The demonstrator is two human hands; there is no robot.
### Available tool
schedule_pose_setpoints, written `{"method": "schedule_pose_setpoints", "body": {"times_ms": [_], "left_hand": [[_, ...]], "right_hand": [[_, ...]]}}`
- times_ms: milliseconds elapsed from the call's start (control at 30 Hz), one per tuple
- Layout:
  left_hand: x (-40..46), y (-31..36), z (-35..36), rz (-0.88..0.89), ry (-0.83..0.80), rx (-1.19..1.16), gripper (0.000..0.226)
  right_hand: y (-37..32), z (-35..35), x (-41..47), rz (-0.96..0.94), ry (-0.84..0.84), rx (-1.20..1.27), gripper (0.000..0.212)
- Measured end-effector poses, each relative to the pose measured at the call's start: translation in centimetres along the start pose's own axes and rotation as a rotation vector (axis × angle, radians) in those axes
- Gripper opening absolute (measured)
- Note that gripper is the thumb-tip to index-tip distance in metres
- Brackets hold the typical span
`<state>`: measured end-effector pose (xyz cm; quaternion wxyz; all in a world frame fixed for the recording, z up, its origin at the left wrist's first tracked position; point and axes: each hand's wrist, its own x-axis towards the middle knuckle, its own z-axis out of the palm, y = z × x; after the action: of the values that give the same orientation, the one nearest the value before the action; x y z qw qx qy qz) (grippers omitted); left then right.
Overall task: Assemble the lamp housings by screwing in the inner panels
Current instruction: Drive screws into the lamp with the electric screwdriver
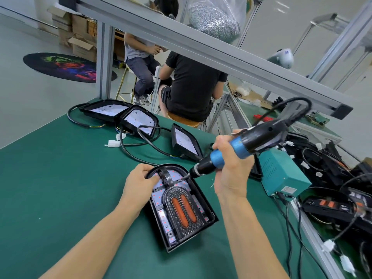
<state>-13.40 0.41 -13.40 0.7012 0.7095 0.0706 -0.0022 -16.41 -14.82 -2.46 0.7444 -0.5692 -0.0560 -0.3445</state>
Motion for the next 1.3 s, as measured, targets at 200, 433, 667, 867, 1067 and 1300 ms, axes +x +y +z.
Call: {"method": "schedule_pose_setpoints", "body": {"times_ms": [200, 433, 667, 867, 1067, 1300], "left_hand": [[-0.2, -0.2, -0.1, 0.025, -0.009, -0.019, 0.023], [-0.5, -0.4, -0.3, 0.076, 0.084, 0.163, 0.023], [-0.9, -0.3, -0.6, 0.162, 0.168, 0.636, 0.039], [-1.9, 0.9, -0.4, 0.111, 0.245, 0.550, 0.043], [-3.3, 5.2, 3.4, 0.556, 0.146, 0.547, 0.028], [-1.9, 7.8, 14.0, 0.565, -0.605, 1.055, 0.025]], "right_hand": [[-2.2, -2.5, 1.5, -0.043, 0.207, 0.098, 0.028], [-4.3, -6.8, 0.9, -0.060, 0.340, 0.227, 0.021], [-5.0, -10.3, -1.1, -0.113, 0.431, 0.224, 0.026], [-5.2, -12.4, -1.8, -0.108, 0.464, 0.220, 0.023], [-5.4, -14.0, -1.8, -0.098, 0.484, 0.252, 0.023], [-5.8, -14.3, -2.3, -0.132, 0.503, 0.206, 0.023]]}}
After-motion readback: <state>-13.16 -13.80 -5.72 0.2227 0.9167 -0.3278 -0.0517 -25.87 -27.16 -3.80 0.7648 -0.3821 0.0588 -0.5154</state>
